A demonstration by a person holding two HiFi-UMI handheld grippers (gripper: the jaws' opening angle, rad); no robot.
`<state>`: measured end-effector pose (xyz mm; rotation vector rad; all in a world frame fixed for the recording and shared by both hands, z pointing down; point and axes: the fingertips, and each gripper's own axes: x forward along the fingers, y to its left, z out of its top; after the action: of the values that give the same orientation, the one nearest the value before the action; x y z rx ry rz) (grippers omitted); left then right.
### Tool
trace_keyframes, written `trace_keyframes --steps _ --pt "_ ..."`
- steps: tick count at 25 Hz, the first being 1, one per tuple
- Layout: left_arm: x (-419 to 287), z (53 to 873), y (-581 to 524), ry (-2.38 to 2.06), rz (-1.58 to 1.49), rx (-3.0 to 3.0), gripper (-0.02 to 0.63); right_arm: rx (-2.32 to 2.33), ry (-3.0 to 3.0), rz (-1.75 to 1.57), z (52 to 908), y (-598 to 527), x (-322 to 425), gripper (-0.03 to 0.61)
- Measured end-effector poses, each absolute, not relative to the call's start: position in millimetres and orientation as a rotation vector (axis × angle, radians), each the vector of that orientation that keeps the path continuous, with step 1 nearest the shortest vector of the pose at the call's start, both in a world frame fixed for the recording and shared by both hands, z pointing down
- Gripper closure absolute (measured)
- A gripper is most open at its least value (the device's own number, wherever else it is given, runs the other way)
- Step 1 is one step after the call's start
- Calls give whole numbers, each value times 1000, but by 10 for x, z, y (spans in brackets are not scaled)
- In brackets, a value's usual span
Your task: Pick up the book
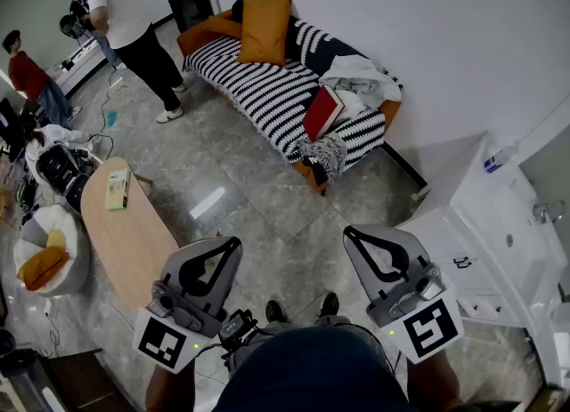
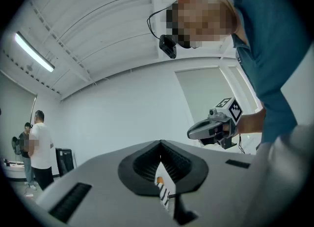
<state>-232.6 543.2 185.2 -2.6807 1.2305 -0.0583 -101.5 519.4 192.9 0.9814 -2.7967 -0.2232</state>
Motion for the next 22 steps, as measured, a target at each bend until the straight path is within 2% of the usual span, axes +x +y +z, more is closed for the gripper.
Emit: trace_keyframes --steps 22 --pt "-1975 2010 5101 1287 -92 -2688 609 980 -2846 -143 2052 4885 -722 565"
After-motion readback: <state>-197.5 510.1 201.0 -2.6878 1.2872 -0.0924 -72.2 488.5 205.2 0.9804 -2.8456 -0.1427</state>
